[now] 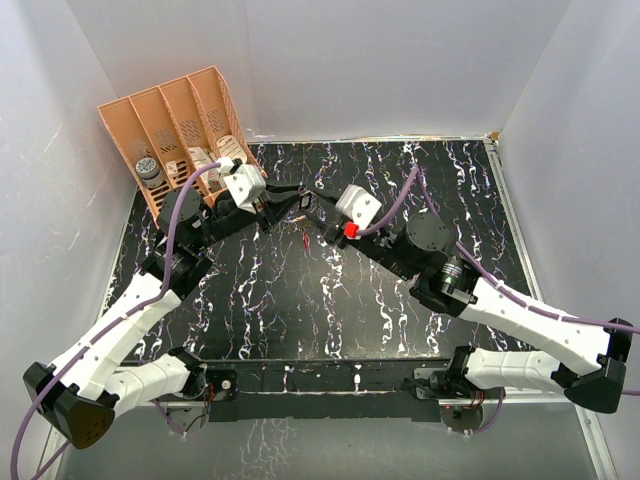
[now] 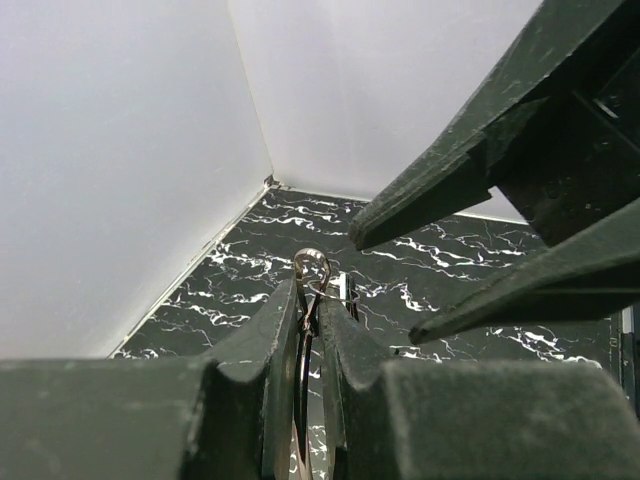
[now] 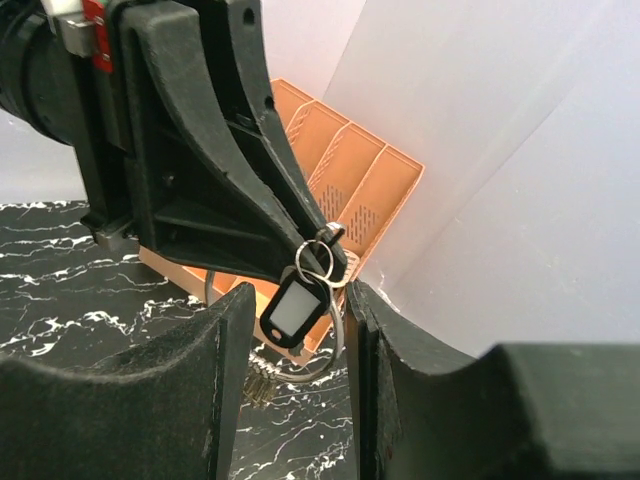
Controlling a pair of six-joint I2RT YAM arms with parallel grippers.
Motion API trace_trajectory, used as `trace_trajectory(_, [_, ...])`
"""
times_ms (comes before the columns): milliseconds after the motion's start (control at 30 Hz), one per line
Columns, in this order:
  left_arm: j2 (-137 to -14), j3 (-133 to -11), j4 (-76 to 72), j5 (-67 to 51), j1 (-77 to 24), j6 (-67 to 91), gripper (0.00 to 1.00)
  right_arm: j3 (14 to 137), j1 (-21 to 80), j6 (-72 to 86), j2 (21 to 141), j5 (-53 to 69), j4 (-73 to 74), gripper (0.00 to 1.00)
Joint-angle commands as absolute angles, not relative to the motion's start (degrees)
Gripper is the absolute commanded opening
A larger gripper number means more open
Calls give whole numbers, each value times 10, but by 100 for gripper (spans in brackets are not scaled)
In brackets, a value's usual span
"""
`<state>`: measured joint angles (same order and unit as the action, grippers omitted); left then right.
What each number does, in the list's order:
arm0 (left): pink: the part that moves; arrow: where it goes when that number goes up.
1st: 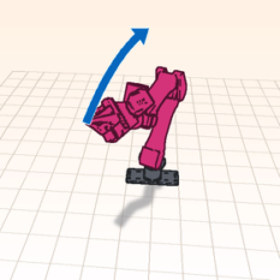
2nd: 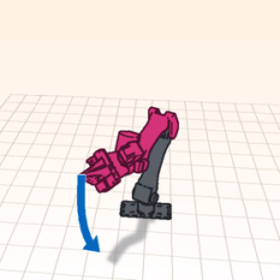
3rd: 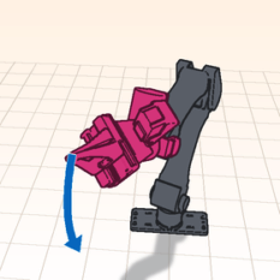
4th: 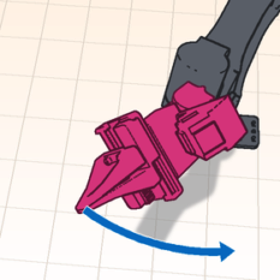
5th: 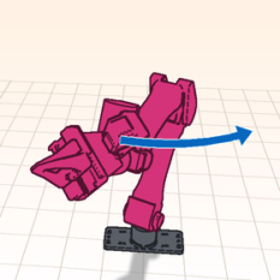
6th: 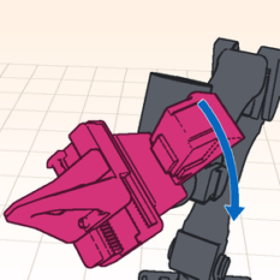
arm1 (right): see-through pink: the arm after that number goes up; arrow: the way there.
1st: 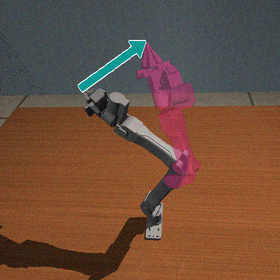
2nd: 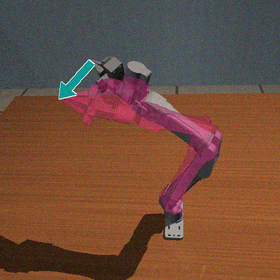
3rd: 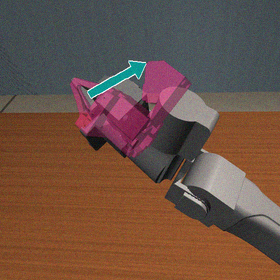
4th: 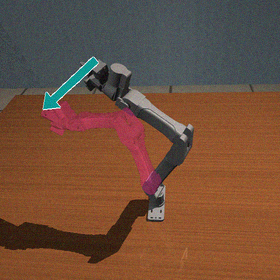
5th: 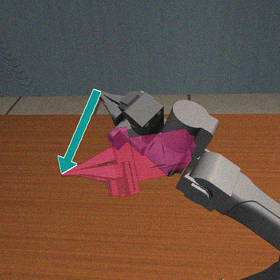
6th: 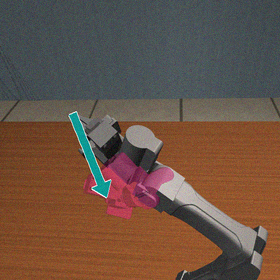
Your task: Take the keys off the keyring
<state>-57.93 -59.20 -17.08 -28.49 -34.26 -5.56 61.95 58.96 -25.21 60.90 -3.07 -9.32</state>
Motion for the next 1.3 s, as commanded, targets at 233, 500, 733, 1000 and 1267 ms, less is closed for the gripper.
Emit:
trace_trajectory(233, [-543, -594, -209, -311, -346, -38, 0, 600, 567, -243, 596, 6, -173, 38])
trace_trajectory(500, [-535, -587, -218, -318, -346, -29, 0, 600, 563, -233, 611, 39, -200, 37])
trace_trajectory(733, [-538, -585, -225, -317, -346, -28, 0, 606, 562, -220, 627, 61, -207, 36])
trace_trajectory(1000, [-538, -583, -230, -317, -346, -29, 0, 616, 562, -217, 644, 59, -215, 10])
trace_trajectory(1267, [-538, -584, -212, -288, -346, -48, 0, 630, 562, -229, 641, 43, -194, 0])
